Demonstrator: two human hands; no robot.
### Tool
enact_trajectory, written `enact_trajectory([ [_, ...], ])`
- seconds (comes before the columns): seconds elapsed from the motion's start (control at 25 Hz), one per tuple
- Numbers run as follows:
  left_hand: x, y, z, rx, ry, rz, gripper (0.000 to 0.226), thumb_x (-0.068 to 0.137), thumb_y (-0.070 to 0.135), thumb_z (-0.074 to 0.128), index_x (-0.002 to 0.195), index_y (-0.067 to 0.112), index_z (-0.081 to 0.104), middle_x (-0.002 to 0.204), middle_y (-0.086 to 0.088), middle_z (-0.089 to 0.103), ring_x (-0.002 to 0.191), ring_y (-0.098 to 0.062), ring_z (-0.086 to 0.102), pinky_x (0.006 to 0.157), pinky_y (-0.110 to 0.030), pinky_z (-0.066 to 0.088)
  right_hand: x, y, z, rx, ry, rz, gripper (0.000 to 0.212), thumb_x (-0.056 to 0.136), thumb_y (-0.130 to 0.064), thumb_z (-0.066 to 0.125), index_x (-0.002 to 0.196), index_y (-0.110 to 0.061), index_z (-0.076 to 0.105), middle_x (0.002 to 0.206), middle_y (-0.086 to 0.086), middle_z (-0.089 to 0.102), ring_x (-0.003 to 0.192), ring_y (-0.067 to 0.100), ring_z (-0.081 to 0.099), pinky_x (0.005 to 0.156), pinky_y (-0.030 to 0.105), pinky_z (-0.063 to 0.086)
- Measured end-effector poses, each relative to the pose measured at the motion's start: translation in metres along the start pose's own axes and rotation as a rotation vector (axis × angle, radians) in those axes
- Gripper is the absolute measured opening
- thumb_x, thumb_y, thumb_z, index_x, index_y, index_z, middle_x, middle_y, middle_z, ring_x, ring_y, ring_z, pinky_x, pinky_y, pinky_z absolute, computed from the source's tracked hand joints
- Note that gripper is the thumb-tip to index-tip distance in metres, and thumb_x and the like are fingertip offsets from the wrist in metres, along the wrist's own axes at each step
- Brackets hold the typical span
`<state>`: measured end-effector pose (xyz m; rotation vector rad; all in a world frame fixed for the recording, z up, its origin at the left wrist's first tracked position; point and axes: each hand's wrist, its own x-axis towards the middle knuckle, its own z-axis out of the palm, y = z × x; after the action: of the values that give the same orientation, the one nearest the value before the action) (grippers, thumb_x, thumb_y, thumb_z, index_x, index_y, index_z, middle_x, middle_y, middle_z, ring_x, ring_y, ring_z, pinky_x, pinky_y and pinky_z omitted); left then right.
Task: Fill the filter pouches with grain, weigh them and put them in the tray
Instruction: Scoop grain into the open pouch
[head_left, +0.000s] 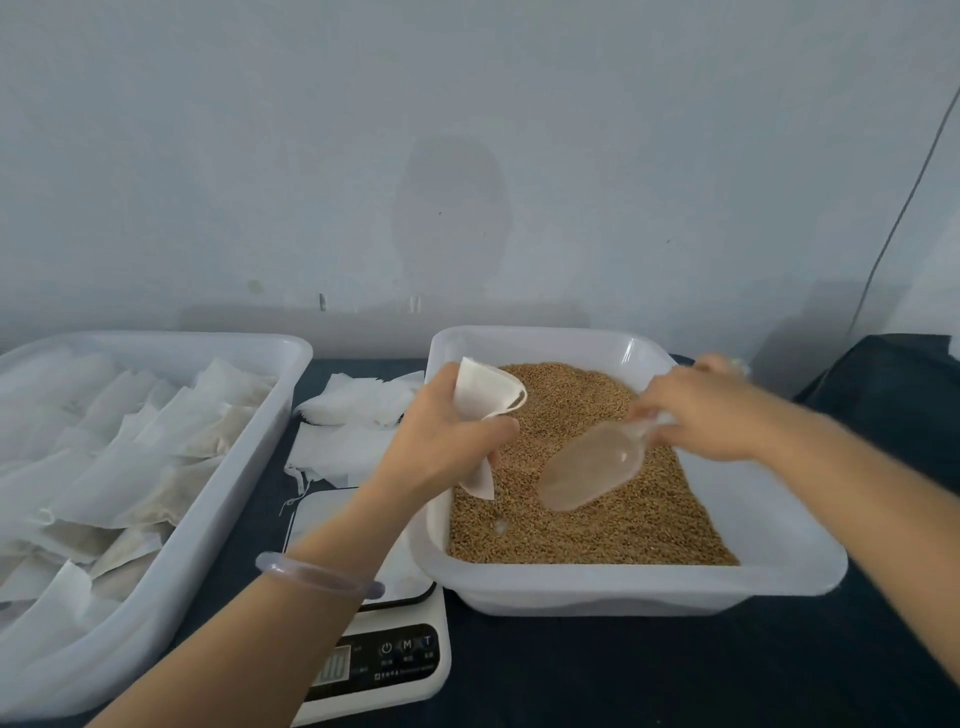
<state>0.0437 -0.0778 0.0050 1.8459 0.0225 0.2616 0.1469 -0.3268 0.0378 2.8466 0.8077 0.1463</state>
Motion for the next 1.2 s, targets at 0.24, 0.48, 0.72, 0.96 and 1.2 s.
enact_trajectory([
  [0.24, -0.001, -0.002, -0.005, 0.006, -0.006, 0.003, 0.031, 0.075, 0.012, 0.068, 0.102, 0.015, 0.052, 0.064, -0.004, 0.062, 0.052, -0.014, 0.060, 0.056, -0.030, 0.050, 0.005, -0.025, 0.039, 0.465, -0.196, -0.079, 0.013, 0.086, -0.041, 0.061, 0.099, -0.044, 0.059, 0.101, -0.027, 0.058, 0.106, 0.002, 0.054, 0.105, 0.034, 0.034],
  [0.48, -0.002, -0.003, -0.005, 0.027, -0.066, 0.010, 0.033, 0.073, 0.012, 0.068, 0.102, 0.019, 0.054, 0.060, 0.001, 0.062, 0.054, -0.014, 0.061, 0.059, -0.030, 0.051, -0.011, 0.005, -0.001, 0.742, -0.069, -0.099, 0.022, 0.082, -0.040, 0.059, 0.104, -0.044, 0.059, 0.104, -0.032, 0.060, 0.095, -0.023, 0.051, 0.079, 0.008, 0.043],
  [0.72, -0.001, -0.001, 0.004, 0.064, -0.132, -0.043, 0.034, 0.075, 0.013, 0.068, 0.104, 0.021, 0.052, 0.055, 0.003, 0.061, 0.052, -0.011, 0.061, 0.058, -0.028, 0.049, -0.012, 0.028, -0.079, 0.618, 0.118, -0.154, 0.021, 0.081, -0.035, 0.063, 0.097, -0.047, 0.060, 0.096, -0.035, 0.063, 0.095, -0.021, 0.053, 0.080, 0.005, 0.034],
  [0.96, -0.001, 0.002, 0.008, 0.056, -0.180, -0.062, 0.038, 0.076, 0.013, 0.071, 0.108, 0.019, 0.052, 0.059, 0.002, 0.060, 0.052, -0.011, 0.060, 0.056, -0.027, 0.050, -0.009, 0.014, -0.109, 0.253, 0.192, -0.241, 0.021, 0.081, -0.043, 0.060, 0.102, -0.047, 0.058, 0.096, -0.035, 0.056, 0.094, -0.018, 0.048, 0.103, 0.026, 0.018],
  [1.2, 0.001, 0.001, 0.011, 0.102, -0.196, -0.077, 0.044, 0.075, 0.016, 0.072, 0.114, 0.020, 0.051, 0.073, 0.000, 0.061, 0.056, -0.008, 0.060, 0.060, -0.026, 0.052, -0.006, -0.004, -0.113, 0.025, 0.390, -0.332, 0.023, 0.085, -0.035, 0.062, 0.108, -0.035, 0.064, 0.105, -0.021, 0.059, 0.106, 0.004, 0.046, 0.100, 0.016, 0.000],
])
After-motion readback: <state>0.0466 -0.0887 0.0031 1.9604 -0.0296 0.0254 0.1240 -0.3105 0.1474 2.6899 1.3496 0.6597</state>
